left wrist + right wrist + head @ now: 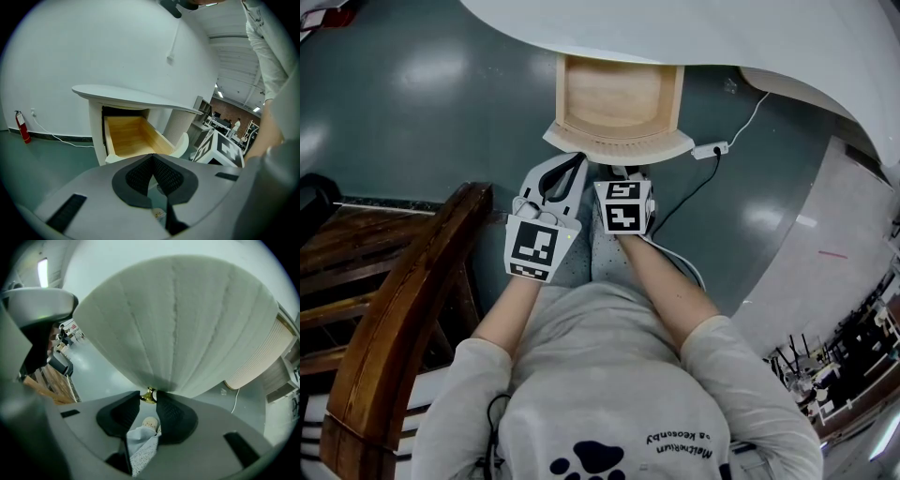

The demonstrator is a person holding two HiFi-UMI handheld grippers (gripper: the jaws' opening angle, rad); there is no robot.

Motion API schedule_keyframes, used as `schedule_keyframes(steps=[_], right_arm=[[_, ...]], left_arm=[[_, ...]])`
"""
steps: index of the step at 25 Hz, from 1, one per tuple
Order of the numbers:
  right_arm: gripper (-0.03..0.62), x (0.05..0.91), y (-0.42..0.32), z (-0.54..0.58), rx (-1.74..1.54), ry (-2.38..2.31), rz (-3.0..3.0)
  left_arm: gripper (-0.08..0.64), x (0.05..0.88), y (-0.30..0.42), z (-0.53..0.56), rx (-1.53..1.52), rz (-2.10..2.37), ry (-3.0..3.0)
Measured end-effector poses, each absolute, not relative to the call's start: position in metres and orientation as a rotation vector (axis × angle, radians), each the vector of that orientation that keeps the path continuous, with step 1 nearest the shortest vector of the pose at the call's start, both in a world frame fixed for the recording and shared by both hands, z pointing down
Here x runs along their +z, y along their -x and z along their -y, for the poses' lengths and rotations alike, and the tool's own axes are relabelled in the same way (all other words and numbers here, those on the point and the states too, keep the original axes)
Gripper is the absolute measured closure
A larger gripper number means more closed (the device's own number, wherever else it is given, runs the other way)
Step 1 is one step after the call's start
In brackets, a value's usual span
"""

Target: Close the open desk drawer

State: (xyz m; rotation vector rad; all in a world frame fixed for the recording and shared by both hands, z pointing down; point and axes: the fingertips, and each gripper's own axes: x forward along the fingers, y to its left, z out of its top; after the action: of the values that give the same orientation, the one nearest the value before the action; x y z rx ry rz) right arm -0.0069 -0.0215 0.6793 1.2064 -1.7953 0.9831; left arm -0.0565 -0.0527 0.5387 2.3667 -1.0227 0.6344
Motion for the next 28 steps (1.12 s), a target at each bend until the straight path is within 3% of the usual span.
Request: schedule_keyframes(steps=[28], right_arm=[[0.474, 0.673, 0.002, 0.085, 0.948, -1.247, 1.857]], left_arm=[[0.551, 0.56, 0.056, 0.099, 0.671, 1.057, -2.361]])
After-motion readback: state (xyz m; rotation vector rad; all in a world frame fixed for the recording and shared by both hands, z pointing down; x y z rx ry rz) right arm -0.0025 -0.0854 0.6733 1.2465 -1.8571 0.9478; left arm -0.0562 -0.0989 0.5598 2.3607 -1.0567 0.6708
